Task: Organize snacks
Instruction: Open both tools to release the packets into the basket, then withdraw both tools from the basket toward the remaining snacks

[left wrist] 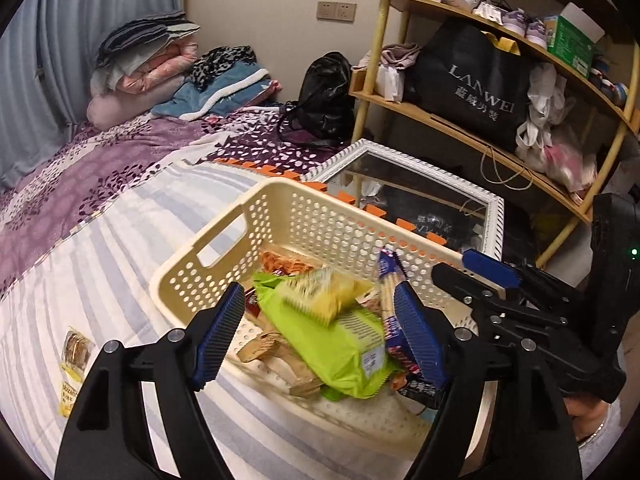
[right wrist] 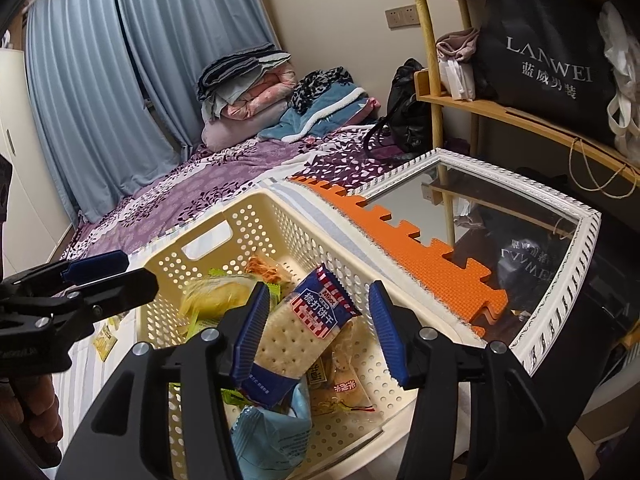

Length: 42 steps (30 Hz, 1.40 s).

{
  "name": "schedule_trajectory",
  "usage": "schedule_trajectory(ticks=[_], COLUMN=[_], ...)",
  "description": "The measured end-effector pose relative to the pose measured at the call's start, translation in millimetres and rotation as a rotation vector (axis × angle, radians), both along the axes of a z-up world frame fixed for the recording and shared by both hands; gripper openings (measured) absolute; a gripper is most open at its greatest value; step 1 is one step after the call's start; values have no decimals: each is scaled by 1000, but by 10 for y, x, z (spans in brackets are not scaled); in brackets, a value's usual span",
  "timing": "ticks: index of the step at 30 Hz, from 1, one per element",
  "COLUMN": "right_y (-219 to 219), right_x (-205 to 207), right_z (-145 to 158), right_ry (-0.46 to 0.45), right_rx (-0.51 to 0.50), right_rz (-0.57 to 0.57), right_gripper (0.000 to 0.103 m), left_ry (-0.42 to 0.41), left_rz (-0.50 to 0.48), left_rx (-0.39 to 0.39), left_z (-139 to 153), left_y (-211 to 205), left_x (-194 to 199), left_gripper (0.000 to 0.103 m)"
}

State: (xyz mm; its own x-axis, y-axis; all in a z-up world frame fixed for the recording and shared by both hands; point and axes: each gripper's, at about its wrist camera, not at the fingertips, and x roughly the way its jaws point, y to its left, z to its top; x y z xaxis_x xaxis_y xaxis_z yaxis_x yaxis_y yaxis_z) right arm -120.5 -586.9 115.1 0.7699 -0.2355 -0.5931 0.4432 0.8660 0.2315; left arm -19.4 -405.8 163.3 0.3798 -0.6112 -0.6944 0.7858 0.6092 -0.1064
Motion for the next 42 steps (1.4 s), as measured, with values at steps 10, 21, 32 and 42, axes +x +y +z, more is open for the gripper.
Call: schedule_trajectory(ticks=[10,21,32,42], right_y=[125,218,305,403], right_x=[52,95,117,181], right_z=[46,91,126,150], right_ry=[-13,-12,-13,-9], right_rx=[-8,-12,-20,-26], right_rz=[24,34,43,64], right_gripper=[64,68,74,75], left_ry=[-28,-61,-68,-68], left_rz=[79,105,125,148], left_rx=[9,30,31,26], left_z=[38,66,76,82], left_y=[181,303,398,529], left_x=[115,130,140,168], left_gripper=[97,97,98,98])
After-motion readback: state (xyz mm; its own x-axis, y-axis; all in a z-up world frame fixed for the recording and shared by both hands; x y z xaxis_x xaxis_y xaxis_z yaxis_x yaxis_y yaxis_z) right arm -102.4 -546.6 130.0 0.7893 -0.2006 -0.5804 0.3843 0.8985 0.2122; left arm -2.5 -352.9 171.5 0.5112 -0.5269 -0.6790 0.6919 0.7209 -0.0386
